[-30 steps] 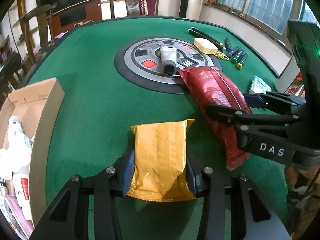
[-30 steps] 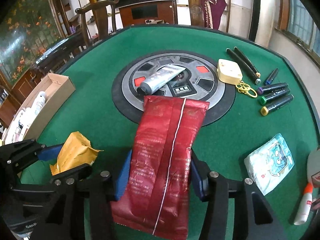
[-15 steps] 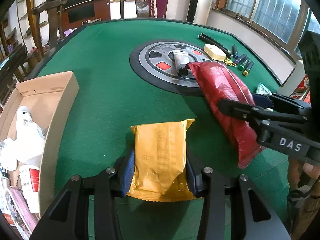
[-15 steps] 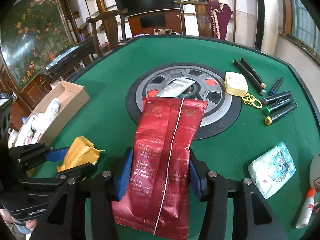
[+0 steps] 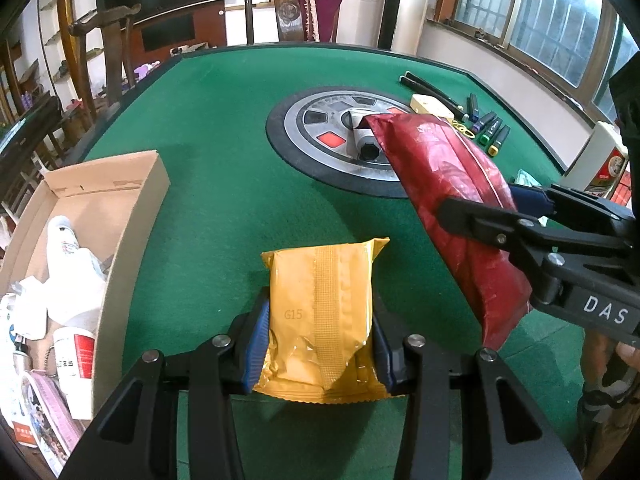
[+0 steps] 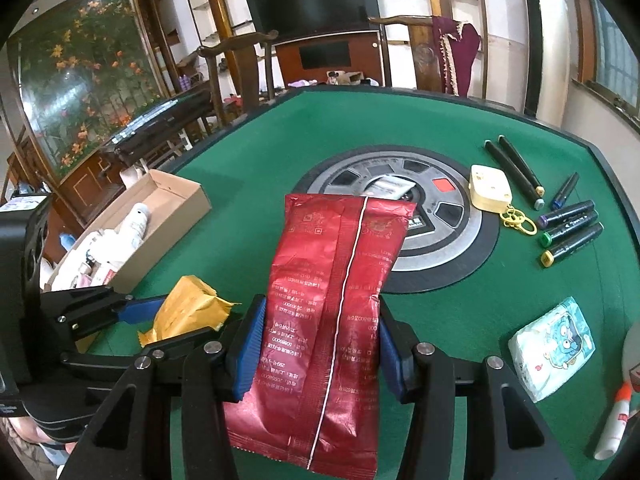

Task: Organize objects
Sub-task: 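Lift both foil packets off the table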

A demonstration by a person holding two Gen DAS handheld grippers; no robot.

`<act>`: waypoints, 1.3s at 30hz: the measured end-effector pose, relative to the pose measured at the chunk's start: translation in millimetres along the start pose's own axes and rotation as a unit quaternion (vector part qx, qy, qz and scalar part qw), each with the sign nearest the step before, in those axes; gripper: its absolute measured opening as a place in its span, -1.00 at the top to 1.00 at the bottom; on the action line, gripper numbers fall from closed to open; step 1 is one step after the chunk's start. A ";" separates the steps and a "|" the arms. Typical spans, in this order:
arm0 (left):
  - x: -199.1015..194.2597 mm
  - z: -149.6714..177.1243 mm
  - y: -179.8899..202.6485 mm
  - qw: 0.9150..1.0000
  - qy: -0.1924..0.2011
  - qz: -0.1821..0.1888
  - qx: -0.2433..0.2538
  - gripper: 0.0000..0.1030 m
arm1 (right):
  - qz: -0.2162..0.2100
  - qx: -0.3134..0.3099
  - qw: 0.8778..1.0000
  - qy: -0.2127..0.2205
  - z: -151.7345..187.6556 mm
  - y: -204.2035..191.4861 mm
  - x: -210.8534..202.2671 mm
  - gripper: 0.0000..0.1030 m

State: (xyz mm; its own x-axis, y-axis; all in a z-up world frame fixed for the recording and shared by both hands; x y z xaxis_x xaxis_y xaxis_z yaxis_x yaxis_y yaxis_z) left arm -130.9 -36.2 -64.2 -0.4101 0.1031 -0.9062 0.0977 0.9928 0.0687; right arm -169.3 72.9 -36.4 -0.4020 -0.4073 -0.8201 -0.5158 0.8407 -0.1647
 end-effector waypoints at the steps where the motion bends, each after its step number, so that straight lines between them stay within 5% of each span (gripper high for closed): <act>1: -2.0 0.5 -0.3 1.000 0.001 -0.001 0.000 0.17 | -0.001 -0.001 1.000 0.002 -0.6 -1.2 -0.8 -0.06; 39: -51.9 16.6 -37.8 0.999 0.041 -0.019 -0.026 0.17 | -0.021 -0.031 0.999 0.010 7.9 -48.2 -7.9 -0.06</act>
State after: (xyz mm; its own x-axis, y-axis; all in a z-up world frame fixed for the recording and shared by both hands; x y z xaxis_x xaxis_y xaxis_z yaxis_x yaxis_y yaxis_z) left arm -98.3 -80.0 -26.7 -0.4857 0.0678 -0.8715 0.0336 0.9977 0.0589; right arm -135.3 38.4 -26.3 -0.3940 -0.4497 -0.8016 -0.5781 0.7993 -0.1643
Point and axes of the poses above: each gripper's, at about its wrist camera, not at the fingertips, and x roughly the way its jaws point, y to its right, z to its underside, the point moved 7 cm from there along x, roughly the way its jaws point, and after that the axes turned 10 degrees about -y, right-handed, at the moved point
